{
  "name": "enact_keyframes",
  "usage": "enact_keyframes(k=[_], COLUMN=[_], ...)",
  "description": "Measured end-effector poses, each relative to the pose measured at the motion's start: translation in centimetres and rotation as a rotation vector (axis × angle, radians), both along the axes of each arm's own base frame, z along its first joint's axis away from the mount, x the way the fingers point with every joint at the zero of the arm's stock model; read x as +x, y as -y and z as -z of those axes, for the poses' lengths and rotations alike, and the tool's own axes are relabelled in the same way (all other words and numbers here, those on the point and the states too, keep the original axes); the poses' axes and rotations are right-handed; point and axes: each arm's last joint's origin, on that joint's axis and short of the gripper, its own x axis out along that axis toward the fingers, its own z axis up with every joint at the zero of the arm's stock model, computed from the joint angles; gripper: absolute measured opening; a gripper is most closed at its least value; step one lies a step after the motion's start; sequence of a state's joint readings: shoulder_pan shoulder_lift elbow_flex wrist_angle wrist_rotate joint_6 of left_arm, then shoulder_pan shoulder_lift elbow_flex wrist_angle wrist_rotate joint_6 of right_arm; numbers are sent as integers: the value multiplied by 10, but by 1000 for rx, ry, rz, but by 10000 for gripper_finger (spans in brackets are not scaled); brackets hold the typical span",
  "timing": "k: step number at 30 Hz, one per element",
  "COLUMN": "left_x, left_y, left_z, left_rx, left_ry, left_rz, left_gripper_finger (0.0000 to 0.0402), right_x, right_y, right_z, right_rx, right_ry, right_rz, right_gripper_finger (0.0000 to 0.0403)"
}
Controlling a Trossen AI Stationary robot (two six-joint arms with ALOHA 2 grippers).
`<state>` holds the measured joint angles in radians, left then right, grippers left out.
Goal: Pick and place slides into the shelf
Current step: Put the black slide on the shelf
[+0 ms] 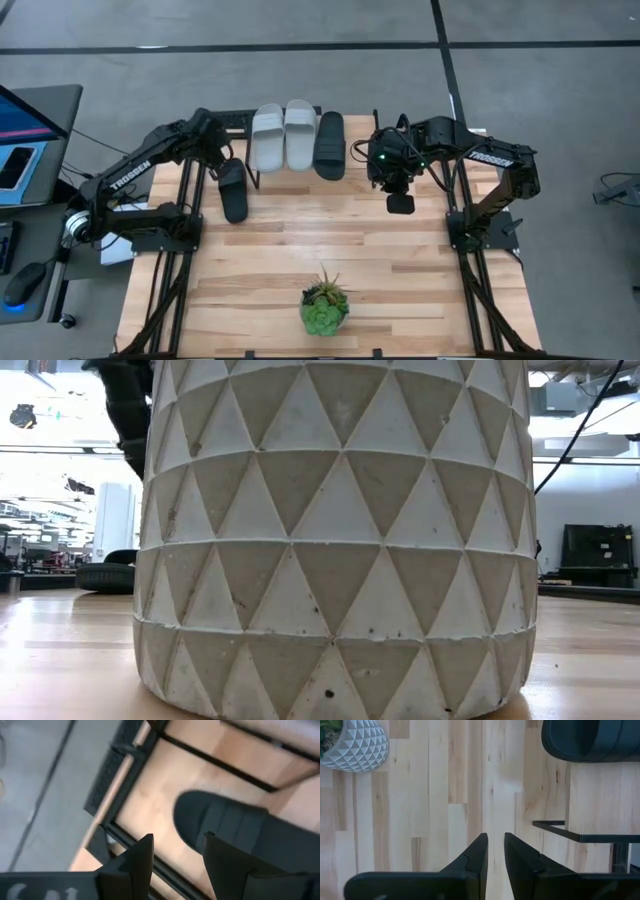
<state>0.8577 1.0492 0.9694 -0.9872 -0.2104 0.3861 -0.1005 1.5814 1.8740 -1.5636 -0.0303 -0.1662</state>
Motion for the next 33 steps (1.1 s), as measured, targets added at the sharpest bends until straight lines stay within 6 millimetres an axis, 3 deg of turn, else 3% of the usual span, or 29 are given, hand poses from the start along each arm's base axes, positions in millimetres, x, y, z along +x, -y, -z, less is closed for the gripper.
enact_keyframes(k=[13, 33], left_x=[-8, -33], left_y=[5, 48], left_z=[23, 59], left_rx=[-58, 68], left_ry=[22, -132], left_rz=[-94, 170], left_gripper_finger=[157, 158], right_x=[0, -1], right_y=[-2, -1], right_z=[0, 0], right_rx=[37, 39], right_ry=[1, -4], right_rz=[3, 11], right_gripper_finger=[54, 54])
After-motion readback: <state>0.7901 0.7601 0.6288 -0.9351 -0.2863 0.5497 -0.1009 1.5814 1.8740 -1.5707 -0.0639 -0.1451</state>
